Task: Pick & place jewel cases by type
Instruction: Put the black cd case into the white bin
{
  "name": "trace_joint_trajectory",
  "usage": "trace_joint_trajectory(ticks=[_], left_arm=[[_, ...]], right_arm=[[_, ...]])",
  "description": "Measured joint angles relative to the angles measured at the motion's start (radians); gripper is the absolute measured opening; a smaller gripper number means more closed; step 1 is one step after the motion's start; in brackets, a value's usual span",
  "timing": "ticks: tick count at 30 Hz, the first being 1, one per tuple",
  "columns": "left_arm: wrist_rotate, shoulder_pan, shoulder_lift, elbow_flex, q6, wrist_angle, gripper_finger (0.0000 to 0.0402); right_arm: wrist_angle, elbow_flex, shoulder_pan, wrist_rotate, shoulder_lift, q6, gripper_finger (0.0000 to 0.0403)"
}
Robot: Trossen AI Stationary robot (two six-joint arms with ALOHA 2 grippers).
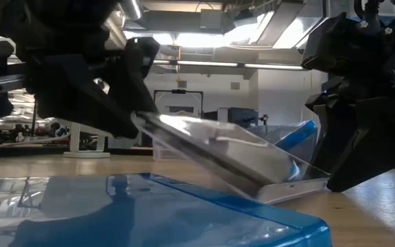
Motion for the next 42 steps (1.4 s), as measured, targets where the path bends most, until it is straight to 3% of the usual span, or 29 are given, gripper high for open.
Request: trace_joint_trajectory(ticks=[12,26,32,42], left_arm=[[-0.082,-0.018,-0.002,0.006,0.239,0.169,0.0141],[-0.166,-0.018,0.000,0.003,0.256,0.159,0.0141],[-0.264,-0.024,0.001,0.002,0.257,0.156,0.0141],[-0.259,-0.024,0.001,0.001,0.262,0.156,0.0141]], right_arm=[[0.047,0.000,-0.009,0.034,0.005,-0.056,0.0167],[0.044,0.000,-0.021,0.015,0.004,-0.073,0.0167],[0.045,0.000,-0.023,0.013,0.004,-0.102,0.0167],[0.047,0.000,-0.023,0.012,0.004,-0.111,0.0167]])
